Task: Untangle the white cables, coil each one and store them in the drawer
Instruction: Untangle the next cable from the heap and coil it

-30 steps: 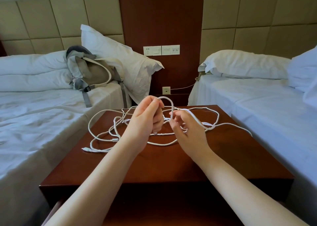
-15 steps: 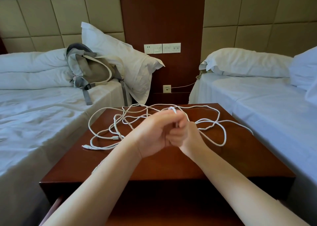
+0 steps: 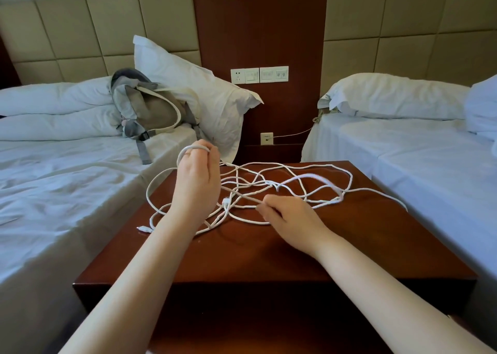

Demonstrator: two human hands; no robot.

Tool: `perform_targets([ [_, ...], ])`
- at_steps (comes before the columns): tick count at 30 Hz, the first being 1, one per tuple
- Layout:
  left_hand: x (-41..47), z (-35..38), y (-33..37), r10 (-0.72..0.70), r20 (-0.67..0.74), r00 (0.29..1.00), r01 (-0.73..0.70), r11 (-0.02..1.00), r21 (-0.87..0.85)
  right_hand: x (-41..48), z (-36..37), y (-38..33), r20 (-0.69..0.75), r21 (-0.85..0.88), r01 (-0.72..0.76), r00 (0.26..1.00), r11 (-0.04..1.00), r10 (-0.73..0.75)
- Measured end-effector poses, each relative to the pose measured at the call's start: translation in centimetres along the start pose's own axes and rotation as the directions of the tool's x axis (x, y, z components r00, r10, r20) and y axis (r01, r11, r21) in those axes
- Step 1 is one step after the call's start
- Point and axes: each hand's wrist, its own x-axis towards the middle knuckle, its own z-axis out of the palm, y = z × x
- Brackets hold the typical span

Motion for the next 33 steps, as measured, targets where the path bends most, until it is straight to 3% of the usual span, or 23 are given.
perform_targets([
  [3,-0.5,0.3,-0.9,0.099,0.117,0.988,-0.121,0.973,0.195,0.0,-0.2,0.6,-0.257,-0.025,0.11,0.96,0.994,-0.113],
  [7,-1.3,1.1,0.2,0.016,0.365,0.931,-0.155,0.922,0.354,0.1,-0.7,1.0,-0.551,-0.208,0.189,0.788,0.96,-0.274],
  [9,-1.4,1.3,0.7,-0.07,0.407,0.911,-0.04,0.966,0.255,0.1,-1.0,1.1,-0.636,-0.245,0.17,0.715,0.955,-0.29],
  [12,-1.6,1.6,1.5,-0.18,0.498,0.848,0.189,0.981,0.033,0.1,-1.2,1.2,-0.699,-0.243,0.133,0.663,0.961,-0.268],
  [15,-2.1,1.7,2.0,-0.168,0.678,0.716,0.346,0.928,-0.135,0.2,-1.2,1.3,-0.722,-0.228,0.09,0.652,0.969,-0.231],
  [19,-2.2,1.4,3.3,-0.04,0.902,0.43,0.586,0.772,-0.245,0.2,-1.5,1.7,-0.727,-0.168,0.078,0.663,0.983,-0.176],
  [24,-2.2,0.7,4.7,0.197,0.947,0.253,0.761,0.565,-0.321,0.1,-1.4,1.5,-0.663,-0.151,0.103,0.727,0.983,-0.178],
  [26,-2.2,0.6,5.1,0.286,0.923,0.258,0.806,0.464,-0.369,0.1,-1.1,1.4,-0.598,-0.159,0.119,0.778,0.98,-0.192],
  [28,-1.9,0.5,5.5,0.354,0.878,0.323,0.818,0.362,-0.447,0.1,-0.7,1.0,-0.533,-0.221,0.133,0.813,0.966,-0.234],
  [30,-1.6,0.7,5.8,0.372,0.816,0.443,0.805,0.235,-0.545,-0.2,-0.3,0.4,-0.494,-0.244,0.194,0.818,0.95,-0.294],
  [33,-1.2,0.9,5.5,0.191,0.746,0.638,0.755,0.036,-0.655,-0.6,0.3,-0.5,-0.326,-0.273,0.254,0.883,0.928,-0.338],
])
